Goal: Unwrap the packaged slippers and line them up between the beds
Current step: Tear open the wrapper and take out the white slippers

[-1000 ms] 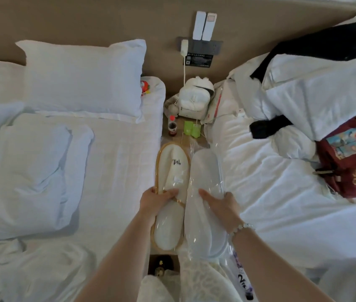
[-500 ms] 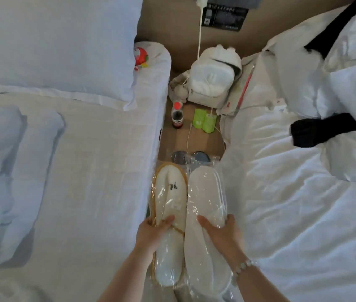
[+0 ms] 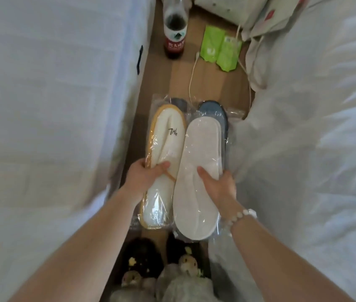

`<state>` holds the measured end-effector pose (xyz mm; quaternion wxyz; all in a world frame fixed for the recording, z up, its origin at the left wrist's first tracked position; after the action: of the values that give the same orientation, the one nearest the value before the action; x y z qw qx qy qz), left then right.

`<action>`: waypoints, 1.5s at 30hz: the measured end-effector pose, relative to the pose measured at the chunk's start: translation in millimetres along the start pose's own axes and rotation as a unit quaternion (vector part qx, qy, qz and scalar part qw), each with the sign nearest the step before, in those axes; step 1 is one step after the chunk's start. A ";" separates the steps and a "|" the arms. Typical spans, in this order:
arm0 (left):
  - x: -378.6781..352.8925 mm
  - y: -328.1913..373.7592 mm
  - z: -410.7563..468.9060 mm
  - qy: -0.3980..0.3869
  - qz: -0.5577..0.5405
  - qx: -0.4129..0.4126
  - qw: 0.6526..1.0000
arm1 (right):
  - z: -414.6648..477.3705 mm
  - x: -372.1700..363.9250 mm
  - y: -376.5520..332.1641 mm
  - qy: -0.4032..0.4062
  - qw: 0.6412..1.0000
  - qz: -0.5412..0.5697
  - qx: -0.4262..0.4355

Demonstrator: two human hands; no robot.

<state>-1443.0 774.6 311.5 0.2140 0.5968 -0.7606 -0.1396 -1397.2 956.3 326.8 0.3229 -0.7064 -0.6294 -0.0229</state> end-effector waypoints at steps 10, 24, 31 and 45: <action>-25.6 60.6 88.8 -0.028 0.003 -0.059 0.998 | 81.7 0.8 -50.6 0.027 0.995 0.073 0.055; -25.8 -6.5 48.5 0.104 -0.051 -0.074 0.991 | 104.6 2.7 -37.4 -0.216 0.967 -0.092 0.097; -63.7 -20.5 32.5 0.116 -0.093 -0.026 0.988 | 119.9 37.3 -20.2 -0.215 0.950 -0.181 0.136; -65.4 -21.2 53.8 0.181 0.008 0.008 0.983 | 171.2 20.8 -114.9 -0.238 0.876 -0.385 0.169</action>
<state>-1438.7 830.3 244.4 0.3447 0.6079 -0.7149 -0.0217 -1560.8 1057.4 249.7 0.2438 -0.3271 -0.9037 0.1303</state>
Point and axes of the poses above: each hand's wrist, its own z-axis towards the middle knuckle, its own x-axis out of the back of the hand, y = z × x, the point moved 2 cm from there along z, towards the middle knuckle, and after that the axes turned 5 degrees about z, right-handed, at the moved point
